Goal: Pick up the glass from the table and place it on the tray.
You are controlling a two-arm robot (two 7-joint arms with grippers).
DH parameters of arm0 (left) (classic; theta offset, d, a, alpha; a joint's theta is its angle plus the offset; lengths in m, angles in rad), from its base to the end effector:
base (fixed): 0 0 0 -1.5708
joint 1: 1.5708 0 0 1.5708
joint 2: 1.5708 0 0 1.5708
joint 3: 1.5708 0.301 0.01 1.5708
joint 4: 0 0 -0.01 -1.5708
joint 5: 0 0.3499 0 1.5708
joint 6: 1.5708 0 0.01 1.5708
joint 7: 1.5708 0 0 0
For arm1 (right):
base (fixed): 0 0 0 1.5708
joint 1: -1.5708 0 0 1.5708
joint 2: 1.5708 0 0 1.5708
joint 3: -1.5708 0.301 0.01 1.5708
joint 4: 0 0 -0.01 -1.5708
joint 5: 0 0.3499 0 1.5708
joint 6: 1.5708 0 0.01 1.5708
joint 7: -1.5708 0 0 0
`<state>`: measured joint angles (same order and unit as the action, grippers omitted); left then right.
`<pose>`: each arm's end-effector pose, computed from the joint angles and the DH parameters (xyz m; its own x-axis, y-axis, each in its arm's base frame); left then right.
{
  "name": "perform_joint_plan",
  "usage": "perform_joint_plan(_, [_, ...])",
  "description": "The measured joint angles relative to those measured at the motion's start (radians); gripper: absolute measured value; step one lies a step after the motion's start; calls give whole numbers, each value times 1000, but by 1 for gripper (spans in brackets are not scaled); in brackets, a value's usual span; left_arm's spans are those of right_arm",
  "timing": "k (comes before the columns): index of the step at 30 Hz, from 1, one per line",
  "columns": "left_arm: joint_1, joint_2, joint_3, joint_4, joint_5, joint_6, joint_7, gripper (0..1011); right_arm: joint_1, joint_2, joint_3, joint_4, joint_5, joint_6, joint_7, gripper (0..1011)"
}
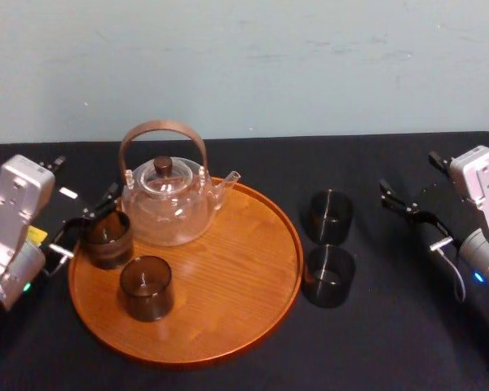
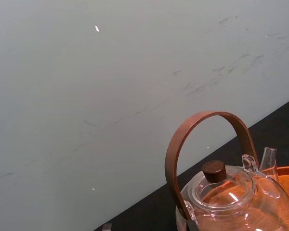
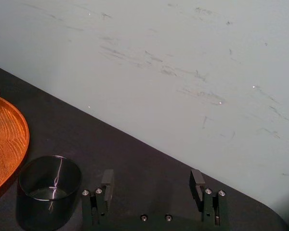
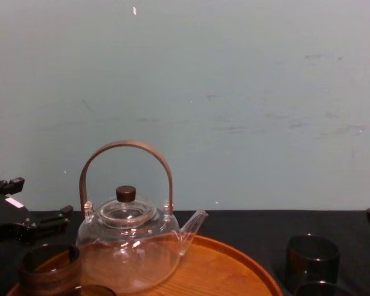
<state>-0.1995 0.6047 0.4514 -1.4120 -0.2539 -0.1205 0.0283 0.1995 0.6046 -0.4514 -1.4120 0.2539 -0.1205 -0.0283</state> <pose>0.3987 0.0781 -0.3190 0.2923 0.8803 0.3738 -0.9553 0.2873 0.0703 0.3987 -0.0780 -0.3190 0.2923 -0.8803 0.3737 0.9552 0.2873 -0.0703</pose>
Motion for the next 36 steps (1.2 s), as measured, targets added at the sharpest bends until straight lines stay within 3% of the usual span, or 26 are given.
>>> perform_joint_plan(36, [0, 0, 0, 0, 0, 0, 0, 1001, 0, 0, 0, 0, 0, 0, 0, 1003])
